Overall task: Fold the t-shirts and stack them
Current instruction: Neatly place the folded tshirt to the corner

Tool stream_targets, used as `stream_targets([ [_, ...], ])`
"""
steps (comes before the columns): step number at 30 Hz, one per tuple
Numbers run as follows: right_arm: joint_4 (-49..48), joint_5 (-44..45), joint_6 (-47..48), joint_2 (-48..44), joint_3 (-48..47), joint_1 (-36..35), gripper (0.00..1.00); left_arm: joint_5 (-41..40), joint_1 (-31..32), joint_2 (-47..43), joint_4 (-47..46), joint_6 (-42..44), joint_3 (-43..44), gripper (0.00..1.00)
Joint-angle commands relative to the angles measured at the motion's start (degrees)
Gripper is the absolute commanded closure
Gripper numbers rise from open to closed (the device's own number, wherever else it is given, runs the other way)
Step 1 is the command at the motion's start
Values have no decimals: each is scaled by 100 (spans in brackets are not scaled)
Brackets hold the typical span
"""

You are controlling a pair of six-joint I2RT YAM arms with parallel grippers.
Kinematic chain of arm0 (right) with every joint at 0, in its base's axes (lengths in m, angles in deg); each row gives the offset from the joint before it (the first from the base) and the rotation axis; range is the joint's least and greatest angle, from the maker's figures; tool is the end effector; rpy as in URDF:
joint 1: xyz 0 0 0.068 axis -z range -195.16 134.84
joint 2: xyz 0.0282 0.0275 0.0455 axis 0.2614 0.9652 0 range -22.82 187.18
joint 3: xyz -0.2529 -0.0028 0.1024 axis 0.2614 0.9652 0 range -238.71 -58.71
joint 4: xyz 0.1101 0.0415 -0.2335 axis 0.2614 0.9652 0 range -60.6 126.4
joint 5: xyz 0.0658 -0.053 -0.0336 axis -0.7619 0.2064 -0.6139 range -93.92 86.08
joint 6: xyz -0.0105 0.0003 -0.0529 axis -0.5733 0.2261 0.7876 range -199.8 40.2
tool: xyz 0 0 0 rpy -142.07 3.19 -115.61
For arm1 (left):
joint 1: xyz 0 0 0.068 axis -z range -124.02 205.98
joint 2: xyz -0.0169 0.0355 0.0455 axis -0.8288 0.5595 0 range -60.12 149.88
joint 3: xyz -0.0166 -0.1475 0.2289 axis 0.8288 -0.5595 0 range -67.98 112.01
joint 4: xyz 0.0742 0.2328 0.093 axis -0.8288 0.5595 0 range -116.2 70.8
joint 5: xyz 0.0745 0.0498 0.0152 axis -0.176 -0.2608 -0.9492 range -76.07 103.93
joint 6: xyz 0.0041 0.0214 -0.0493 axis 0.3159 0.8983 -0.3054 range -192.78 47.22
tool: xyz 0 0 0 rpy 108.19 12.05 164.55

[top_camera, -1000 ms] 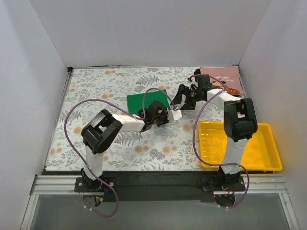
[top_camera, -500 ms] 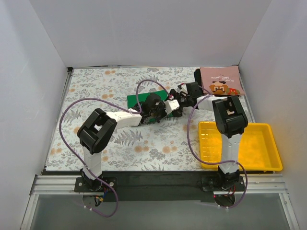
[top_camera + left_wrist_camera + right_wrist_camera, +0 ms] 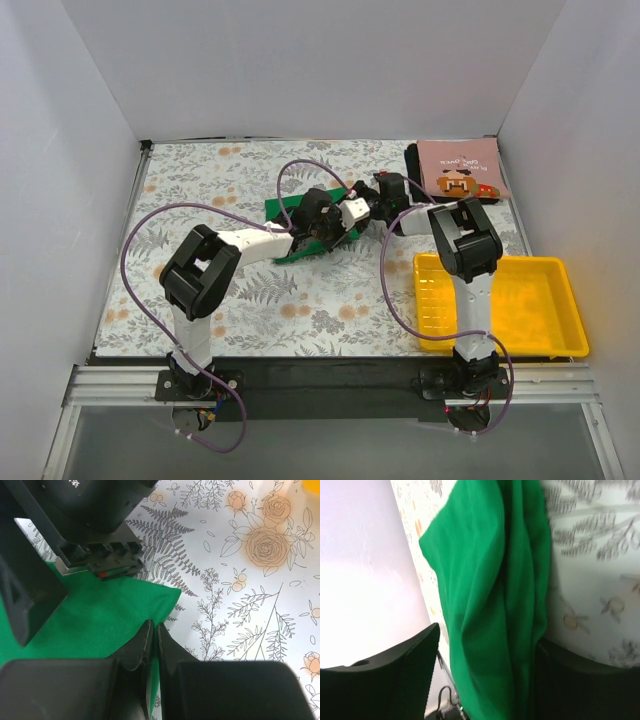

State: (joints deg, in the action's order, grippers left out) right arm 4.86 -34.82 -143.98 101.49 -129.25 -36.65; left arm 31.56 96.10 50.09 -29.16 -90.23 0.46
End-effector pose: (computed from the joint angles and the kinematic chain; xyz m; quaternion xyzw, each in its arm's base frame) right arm 0.4150 0.1831 0.1183 0.1771 0.8235 0.5000 0.2012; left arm 0.3126 -0.2776 0.1753 0.2400 0.8608 -0.3267 0.3076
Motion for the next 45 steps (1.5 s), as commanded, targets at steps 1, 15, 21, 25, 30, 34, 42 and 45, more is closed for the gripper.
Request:
stream_targets([
  [1, -235, 831, -59, 383, -170, -39, 36, 206, -57, -501, 85, -153, 160, 100],
  [15, 3028, 1716, 4226, 129, -2234, -206, 99, 1383, -1163, -931, 2053, -1858, 917, 18],
  [21, 4298, 2499, 6160, 207, -3421, 74, 99, 1147, -1349, -1598, 2299, -2043, 583, 17],
  [25, 4685, 2869, 6927, 251, -3992, 364, 99, 971, -1349, -1766, 2546, -2060, 416, 16],
  [30, 4826, 2949, 7569, 120, -4345, 708, 99, 830, -1349, -1828, 2757, -2008, 284, 15],
  [34, 4993, 3063, 8035, 102, -4634, 910, 99, 655, -1349, -1828, 2906, -2060, 275, 14],
  [42, 5143, 3590, 8167, 76, -5259, 1086, 99, 619, -1349, -1819, 2907, -2157, 160, 13],
  [45, 5134, 3695, 8132, 32, -5461, 1086, 99, 593, -1349, -1811, 2907, -2122, 169, 13],
])
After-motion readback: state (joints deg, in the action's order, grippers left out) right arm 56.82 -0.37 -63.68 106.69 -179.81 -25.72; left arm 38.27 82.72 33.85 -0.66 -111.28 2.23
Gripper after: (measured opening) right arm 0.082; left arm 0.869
